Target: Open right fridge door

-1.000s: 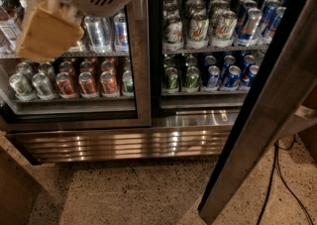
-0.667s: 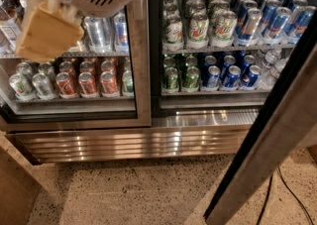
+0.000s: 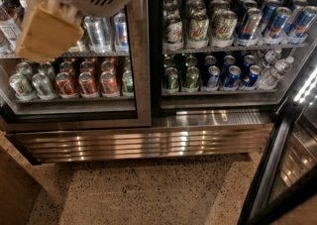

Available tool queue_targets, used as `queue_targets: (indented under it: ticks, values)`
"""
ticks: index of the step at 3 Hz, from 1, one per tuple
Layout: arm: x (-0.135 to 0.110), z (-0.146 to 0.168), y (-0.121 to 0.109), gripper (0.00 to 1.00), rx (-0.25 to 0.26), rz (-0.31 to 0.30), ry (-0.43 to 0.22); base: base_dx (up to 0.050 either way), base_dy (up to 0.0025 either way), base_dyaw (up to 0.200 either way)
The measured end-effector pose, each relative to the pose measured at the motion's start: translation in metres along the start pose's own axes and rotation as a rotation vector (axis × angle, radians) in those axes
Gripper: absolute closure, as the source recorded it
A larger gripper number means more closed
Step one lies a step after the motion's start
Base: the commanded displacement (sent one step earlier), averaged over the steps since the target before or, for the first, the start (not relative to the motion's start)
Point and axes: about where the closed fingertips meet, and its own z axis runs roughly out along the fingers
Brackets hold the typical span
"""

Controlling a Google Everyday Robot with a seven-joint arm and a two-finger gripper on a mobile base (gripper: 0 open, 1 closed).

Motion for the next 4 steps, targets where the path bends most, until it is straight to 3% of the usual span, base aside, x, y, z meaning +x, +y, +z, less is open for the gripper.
queue_targets:
  ticks: [2,4]
  values:
    - [0.0000,0.0000,0.0000,0.47,0.000,0.000,0.000,0.000,0.00000,0.000]
    - [0.0000,0.0000,0.0000,0.78,0.000,0.000,0.000,0.000,0.00000,0.000]
